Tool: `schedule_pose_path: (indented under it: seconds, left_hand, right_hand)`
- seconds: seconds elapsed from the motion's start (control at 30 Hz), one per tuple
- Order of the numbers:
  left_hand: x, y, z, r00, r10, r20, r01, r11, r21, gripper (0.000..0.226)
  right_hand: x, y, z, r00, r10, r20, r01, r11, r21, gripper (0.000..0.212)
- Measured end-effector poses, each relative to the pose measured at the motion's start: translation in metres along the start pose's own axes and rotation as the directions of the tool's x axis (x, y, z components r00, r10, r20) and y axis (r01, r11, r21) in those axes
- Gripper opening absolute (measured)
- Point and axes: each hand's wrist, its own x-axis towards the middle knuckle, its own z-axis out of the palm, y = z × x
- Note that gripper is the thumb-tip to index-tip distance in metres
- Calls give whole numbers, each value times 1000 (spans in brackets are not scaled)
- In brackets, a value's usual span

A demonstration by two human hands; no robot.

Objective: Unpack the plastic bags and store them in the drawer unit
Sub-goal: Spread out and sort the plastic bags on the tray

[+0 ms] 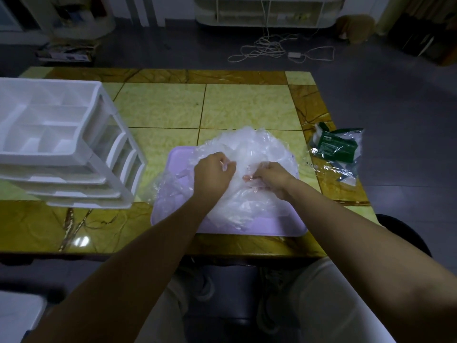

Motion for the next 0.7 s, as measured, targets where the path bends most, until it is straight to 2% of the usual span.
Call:
schedule_pose_path:
  seconds: [0.03, 0.07, 0.1, 0.17, 0.2, 0.23, 0.27, 0.3, 0.33, 0.4, 0.47, 0.53, 0.6, 0.63, 0.7]
  left_hand:
    - [0, 7, 8, 999, -7, 50, 5, 1000, 22, 29]
    - [0, 11, 15, 992, -33, 122, 26, 998, 64, 36]
    - [0, 13, 23, 973, -83, 216, 64, 993, 95, 53]
    - [0, 10, 37, 878, -234, 419, 239, 970, 40, 76]
    - [0, 7, 42, 826, -285, 486, 344, 938, -34, 75]
    - [1, 5, 46, 792, -311, 526, 432, 893, -122, 68]
    - [1, 4, 47, 767, -332, 548, 511, 834, -209, 57]
    - [0, 5, 46, 748, -347, 565, 570, 773, -279, 45]
    - [0, 5, 43, 737, -346, 581, 602, 727, -330, 34]
    - [-1, 1, 38, 757, -295, 583, 575, 725, -380, 21]
    - [-3, -8, 29, 856, -233, 462, 437, 804, -404, 24]
    - [-5, -24, 10, 963, -187, 194, 242, 917, -317, 25]
    - [-9, -44, -13, 987, -143, -75, 137, 987, -79, 24]
    - [-10, -55, -22, 976, -123, -182, 137, 988, 68, 30]
    - [-14, -78, -40, 953, -136, -270, 230, 905, 357, 50]
  right_hand:
    - [0, 0, 1, 1000, -5, 4, 5, 1000, -12, 17]
    - [2, 0, 2, 1000, -21, -4, 20, 999, -24, 12]
    - [4, 0, 0, 999, -38, -20, 37, 999, -33, 10]
    - [7, -1, -7, 987, -81, -137, 79, 997, -20, 30]
    - [5, -4, -11, 952, -153, -264, 144, 988, -53, 37]
    - [0, -7, -13, 874, -283, -395, 255, 959, -123, 39]
    - [-6, -11, -13, 765, -421, -487, 377, 906, -191, 37]
    - [-12, -15, -11, 679, -517, -522, 478, 850, -220, 32]
    - [-17, -18, -6, 666, -557, -496, 536, 820, -201, 25]
    - [-24, -19, 11, 803, -526, -279, 509, 850, -136, 20]
    - [-21, -10, 25, 928, -369, -54, 353, 916, -191, 19]
    - [-14, 3, 32, 979, -202, -5, 193, 942, -275, 20]
    - [-9, 15, 34, 993, -115, 22, 116, 931, -346, 29]
    - [-8, 18, 33, 994, -102, 33, 107, 929, -355, 32]
    - [-8, 20, 33, 994, -100, 37, 107, 924, -366, 34]
